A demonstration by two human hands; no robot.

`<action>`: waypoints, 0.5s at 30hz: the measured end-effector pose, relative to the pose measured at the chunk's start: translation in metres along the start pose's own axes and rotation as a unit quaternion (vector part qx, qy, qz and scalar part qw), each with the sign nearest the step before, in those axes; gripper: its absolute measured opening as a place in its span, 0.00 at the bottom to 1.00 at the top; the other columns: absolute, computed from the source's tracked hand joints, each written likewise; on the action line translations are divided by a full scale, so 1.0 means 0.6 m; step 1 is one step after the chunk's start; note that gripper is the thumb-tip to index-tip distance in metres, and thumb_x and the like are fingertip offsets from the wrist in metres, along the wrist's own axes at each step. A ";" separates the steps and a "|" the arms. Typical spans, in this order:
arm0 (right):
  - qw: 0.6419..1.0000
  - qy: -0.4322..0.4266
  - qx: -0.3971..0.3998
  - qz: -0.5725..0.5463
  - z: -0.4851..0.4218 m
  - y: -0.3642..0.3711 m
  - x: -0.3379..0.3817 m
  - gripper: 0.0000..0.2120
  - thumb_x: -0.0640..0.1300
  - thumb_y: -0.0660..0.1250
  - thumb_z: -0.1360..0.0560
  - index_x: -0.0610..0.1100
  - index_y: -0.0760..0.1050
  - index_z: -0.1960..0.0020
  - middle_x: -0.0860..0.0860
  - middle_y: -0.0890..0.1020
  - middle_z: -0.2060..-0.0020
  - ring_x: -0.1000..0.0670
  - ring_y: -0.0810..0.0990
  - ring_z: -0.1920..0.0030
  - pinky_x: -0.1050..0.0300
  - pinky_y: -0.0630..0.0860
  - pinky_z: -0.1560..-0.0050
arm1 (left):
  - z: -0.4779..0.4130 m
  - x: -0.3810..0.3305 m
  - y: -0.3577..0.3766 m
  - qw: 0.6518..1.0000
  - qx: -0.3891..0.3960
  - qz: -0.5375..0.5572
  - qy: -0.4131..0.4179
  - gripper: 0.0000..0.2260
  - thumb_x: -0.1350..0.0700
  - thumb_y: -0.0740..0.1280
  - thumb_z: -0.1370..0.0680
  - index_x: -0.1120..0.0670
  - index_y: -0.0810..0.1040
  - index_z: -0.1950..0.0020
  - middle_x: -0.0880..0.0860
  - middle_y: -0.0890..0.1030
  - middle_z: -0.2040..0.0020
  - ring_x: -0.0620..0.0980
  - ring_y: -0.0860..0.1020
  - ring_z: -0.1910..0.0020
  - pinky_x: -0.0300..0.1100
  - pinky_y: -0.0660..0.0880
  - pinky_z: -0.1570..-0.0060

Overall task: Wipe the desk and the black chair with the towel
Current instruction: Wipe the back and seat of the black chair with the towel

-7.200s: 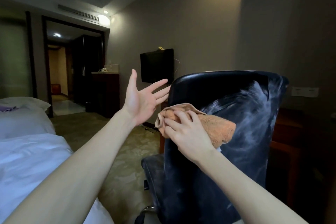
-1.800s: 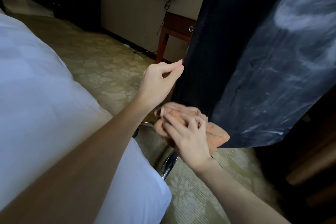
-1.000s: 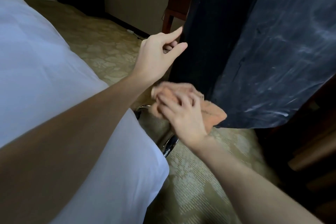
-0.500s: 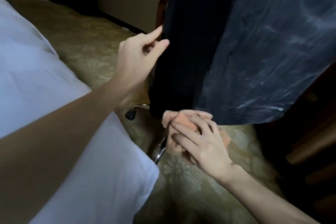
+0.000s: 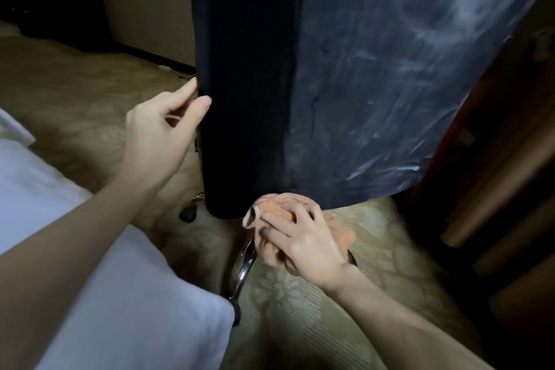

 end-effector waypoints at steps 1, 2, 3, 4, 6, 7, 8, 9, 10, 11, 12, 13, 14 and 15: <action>1.000 0.009 -0.017 -0.016 0.001 -0.017 -0.009 0.13 0.43 0.62 0.22 0.50 0.84 0.46 0.57 0.83 0.40 0.40 0.79 0.40 0.44 0.71 0.45 | 0.002 -0.001 0.003 1.000 0.000 0.001 0.000 0.16 0.49 0.68 0.16 0.46 0.78 0.28 0.43 0.83 0.53 0.39 0.80 0.53 0.37 0.75 0.42; 0.999 0.008 -0.036 -0.040 -0.006 -0.042 -0.017 0.13 0.43 0.62 0.22 0.50 0.84 0.46 0.56 0.83 0.40 0.42 0.78 0.39 0.43 0.72 0.42 | 0.003 -0.002 0.006 1.000 -0.001 0.000 -0.002 0.16 0.49 0.67 0.16 0.45 0.78 0.28 0.44 0.83 0.54 0.39 0.80 0.53 0.37 0.75 0.43; 0.996 -0.008 -0.062 -0.068 -0.018 -0.070 -0.020 0.13 0.42 0.63 0.22 0.48 0.84 0.45 0.54 0.84 0.39 0.45 0.76 0.36 0.47 0.69 0.35 | 0.005 -0.003 0.006 1.000 -0.003 -0.002 -0.006 0.15 0.49 0.67 0.16 0.45 0.78 0.29 0.45 0.83 0.54 0.40 0.80 0.53 0.36 0.75 0.44; 0.992 -0.024 -0.093 -0.087 -0.032 -0.103 -0.024 0.13 0.42 0.63 0.21 0.46 0.84 0.44 0.52 0.84 0.39 0.49 0.74 0.33 0.52 0.63 0.27 | 0.007 -0.002 0.005 1.000 -0.005 -0.003 -0.013 0.15 0.49 0.67 0.16 0.46 0.79 0.29 0.46 0.83 0.52 0.40 0.81 0.53 0.35 0.76 0.45; 0.981 -0.026 -0.172 -0.087 -0.074 -0.183 -0.040 0.15 0.42 0.60 0.19 0.43 0.85 0.43 0.47 0.84 0.39 0.49 0.69 0.30 0.57 0.52 0.23 | 0.009 0.001 0.003 1.000 -0.002 -0.009 -0.028 0.15 0.50 0.67 0.16 0.49 0.80 0.30 0.45 0.83 0.50 0.39 0.81 0.52 0.28 0.74 0.47; 0.974 -0.025 -0.207 -0.083 -0.097 -0.223 -0.045 0.16 0.41 0.60 0.19 0.42 0.87 0.44 0.45 0.85 0.40 0.45 0.70 0.31 0.57 0.52 0.23 | 0.009 0.001 0.004 0.999 0.003 -0.014 -0.033 0.14 0.50 0.67 0.16 0.50 0.81 0.31 0.45 0.83 0.51 0.39 0.80 0.54 0.25 0.72 0.50; 0.968 -0.031 -0.237 -0.075 -0.121 -0.264 -0.046 0.15 0.39 0.61 0.20 0.42 0.87 0.46 0.45 0.85 0.41 0.43 0.71 0.34 0.56 0.54 0.24 | 0.007 0.000 0.004 0.999 0.006 -0.020 -0.036 0.13 0.51 0.67 0.16 0.50 0.82 0.32 0.46 0.83 0.53 0.39 0.80 0.55 0.24 0.70 0.53; 0.963 -0.035 -0.258 -0.063 -0.141 -0.298 -0.046 0.14 0.37 0.63 0.23 0.43 0.88 0.47 0.46 0.85 0.42 0.42 0.72 0.36 0.55 0.58 0.26 | 0.007 0.000 0.005 0.999 0.013 -0.030 -0.039 0.12 0.52 0.68 0.17 0.50 0.83 0.35 0.47 0.82 0.55 0.39 0.79 0.56 0.24 0.69 0.55; 0.959 -0.039 -0.275 -0.054 -0.162 -0.337 -0.048 0.15 0.37 0.65 0.26 0.45 0.87 0.46 0.48 0.85 0.40 0.41 0.73 0.37 0.53 0.61 0.30 | 0.008 0.001 0.005 0.998 0.016 -0.039 -0.041 0.11 0.53 0.68 0.17 0.52 0.85 0.38 0.47 0.81 0.57 0.39 0.78 0.57 0.26 0.69 0.57; 0.957 -0.042 -0.286 -0.042 -0.185 -0.379 -0.054 0.16 0.37 0.66 0.27 0.47 0.87 0.45 0.49 0.84 0.39 0.41 0.74 0.37 0.50 0.64 0.35 | 0.004 0.000 0.003 0.998 0.018 -0.043 -0.043 0.09 0.54 0.69 0.18 0.53 0.86 0.41 0.48 0.81 0.58 0.41 0.78 0.57 0.29 0.69 0.58; 0.954 -0.040 -0.294 -0.032 -0.205 -0.416 -0.063 0.17 0.37 0.65 0.27 0.48 0.87 0.44 0.50 0.84 0.38 0.40 0.74 0.37 0.48 0.66 0.38 | 0.008 0.005 0.002 0.997 0.024 -0.039 -0.056 0.07 0.56 0.70 0.19 0.51 0.87 0.43 0.49 0.82 0.57 0.42 0.78 0.56 0.32 0.69 0.57; 0.951 -0.043 -0.306 -0.019 -0.224 -0.455 -0.074 0.18 0.37 0.64 0.27 0.48 0.87 0.44 0.51 0.84 0.37 0.40 0.74 0.37 0.47 0.68 0.40 | 0.008 0.007 -0.002 0.997 0.026 -0.023 -0.073 0.07 0.57 0.71 0.20 0.46 0.86 0.46 0.50 0.83 0.54 0.42 0.79 0.55 0.32 0.70 0.56; 0.949 -0.049 -0.312 -0.003 -0.244 -0.492 -0.089 0.18 0.37 0.63 0.28 0.48 0.87 0.44 0.51 0.83 0.37 0.40 0.74 0.37 0.46 0.68 0.41 | 0.006 0.004 -0.008 0.995 0.023 -0.004 -0.092 0.10 0.56 0.72 0.20 0.39 0.85 0.49 0.49 0.84 0.51 0.40 0.80 0.54 0.31 0.71 0.54; 0.948 -0.050 -0.314 0.012 -0.262 -0.522 -0.102 0.18 0.37 0.64 0.28 0.48 0.87 0.44 0.51 0.83 0.36 0.39 0.74 0.37 0.45 0.69 0.41 | 0.009 0.000 -0.014 0.992 0.016 0.018 -0.124 0.13 0.54 0.71 0.20 0.33 0.84 0.52 0.47 0.85 0.49 0.36 0.80 0.52 0.29 0.71 0.52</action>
Point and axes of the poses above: each hand's wrist, its own z-axis away from the middle knuckle, its own y-axis out of the palm, x = y × z, the point moved 10 cm from there along -z, towards the middle knuckle
